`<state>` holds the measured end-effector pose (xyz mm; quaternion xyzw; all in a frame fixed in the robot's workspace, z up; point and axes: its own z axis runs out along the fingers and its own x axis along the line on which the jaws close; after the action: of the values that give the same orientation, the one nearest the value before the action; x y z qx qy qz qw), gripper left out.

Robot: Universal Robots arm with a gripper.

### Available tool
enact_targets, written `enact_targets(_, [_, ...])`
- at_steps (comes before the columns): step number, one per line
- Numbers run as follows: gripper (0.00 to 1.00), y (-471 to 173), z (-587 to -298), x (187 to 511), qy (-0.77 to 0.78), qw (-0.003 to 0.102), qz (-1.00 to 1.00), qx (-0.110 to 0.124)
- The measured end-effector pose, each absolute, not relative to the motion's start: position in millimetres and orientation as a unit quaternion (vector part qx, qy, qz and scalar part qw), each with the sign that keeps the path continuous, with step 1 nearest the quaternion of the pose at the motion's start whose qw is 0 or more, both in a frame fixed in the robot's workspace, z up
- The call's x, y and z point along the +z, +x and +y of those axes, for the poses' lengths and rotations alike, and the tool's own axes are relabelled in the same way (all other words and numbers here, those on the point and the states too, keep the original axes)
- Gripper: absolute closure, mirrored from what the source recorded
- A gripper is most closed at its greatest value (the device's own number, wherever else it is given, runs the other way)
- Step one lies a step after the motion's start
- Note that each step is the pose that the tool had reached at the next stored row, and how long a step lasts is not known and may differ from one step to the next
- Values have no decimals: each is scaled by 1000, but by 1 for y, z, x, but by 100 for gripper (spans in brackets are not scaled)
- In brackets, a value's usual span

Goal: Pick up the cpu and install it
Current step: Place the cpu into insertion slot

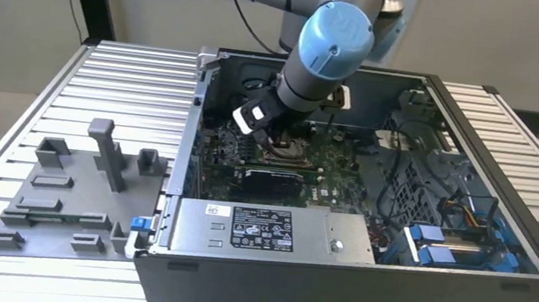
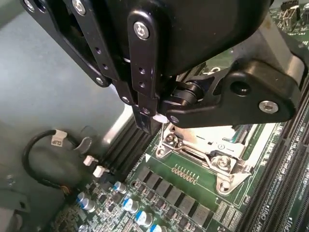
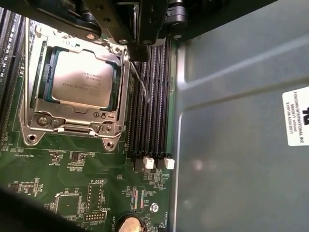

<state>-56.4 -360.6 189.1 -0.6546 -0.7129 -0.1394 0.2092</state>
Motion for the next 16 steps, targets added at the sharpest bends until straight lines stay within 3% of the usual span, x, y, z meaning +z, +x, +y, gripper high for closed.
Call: enact_targets(16, [100,-43,-358,177,-655,209,-713,-139])
